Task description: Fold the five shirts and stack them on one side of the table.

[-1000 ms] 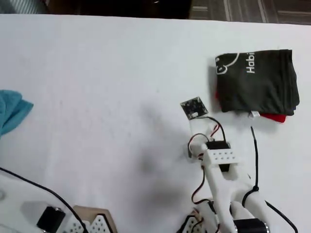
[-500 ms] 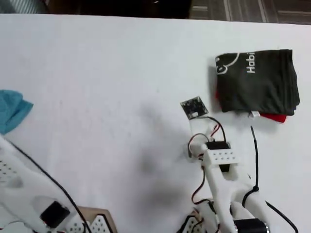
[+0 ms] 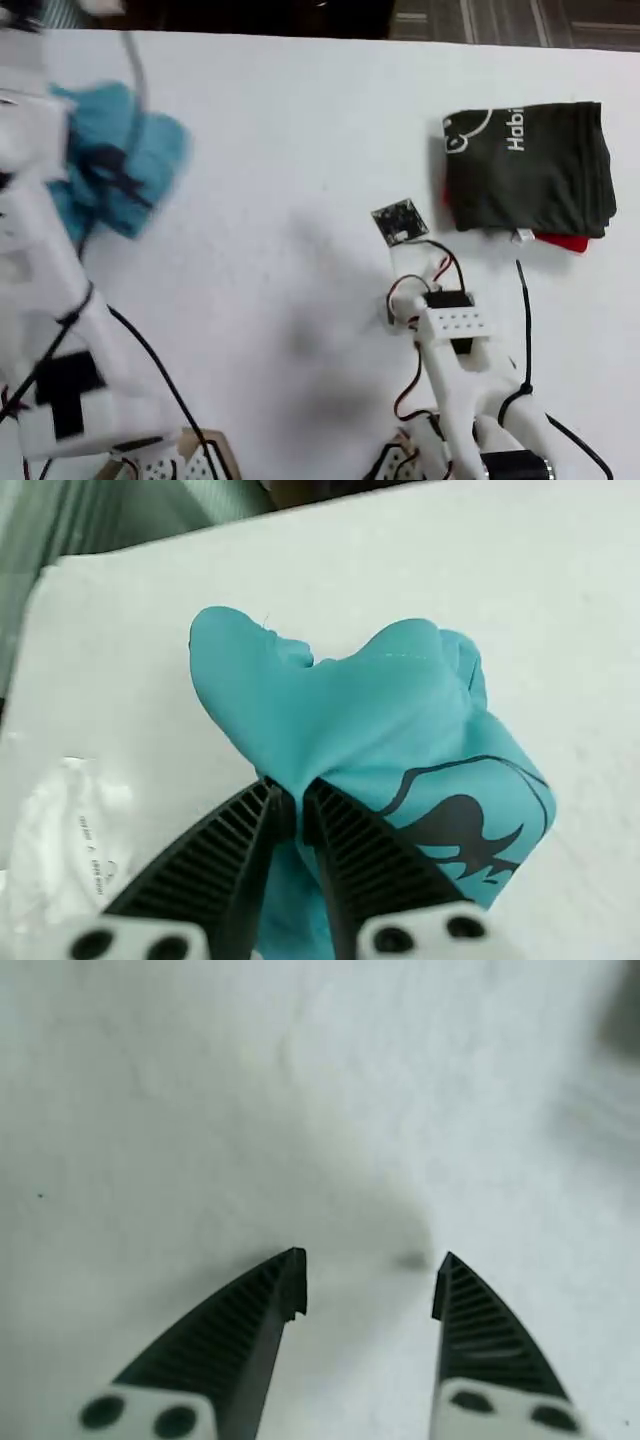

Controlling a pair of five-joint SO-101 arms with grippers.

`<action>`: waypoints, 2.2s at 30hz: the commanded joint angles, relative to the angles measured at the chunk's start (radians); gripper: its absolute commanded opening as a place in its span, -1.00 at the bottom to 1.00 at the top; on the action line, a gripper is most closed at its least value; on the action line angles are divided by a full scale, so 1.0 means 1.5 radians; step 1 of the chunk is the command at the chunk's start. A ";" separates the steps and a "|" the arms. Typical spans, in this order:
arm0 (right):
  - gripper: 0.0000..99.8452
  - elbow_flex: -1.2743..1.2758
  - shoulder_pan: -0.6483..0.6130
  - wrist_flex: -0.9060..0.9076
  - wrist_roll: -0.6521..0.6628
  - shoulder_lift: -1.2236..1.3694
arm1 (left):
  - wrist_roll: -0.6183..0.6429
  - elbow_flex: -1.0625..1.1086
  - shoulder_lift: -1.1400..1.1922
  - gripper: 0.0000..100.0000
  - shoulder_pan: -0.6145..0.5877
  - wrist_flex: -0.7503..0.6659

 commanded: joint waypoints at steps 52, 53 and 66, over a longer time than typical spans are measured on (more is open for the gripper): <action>-0.57 -1.408 -0.485 0.651 -0.145 0.718 | -0.293 0.824 -0.202 -0.50 -0.633 -0.387; -0.57 -1.450 -0.488 0.652 -0.154 0.751 | -0.292 0.823 -0.202 -0.50 -0.633 -0.387; -0.58 -1.690 -0.486 0.657 -0.179 1.037 | -0.292 0.822 -0.206 -0.50 -0.633 -0.387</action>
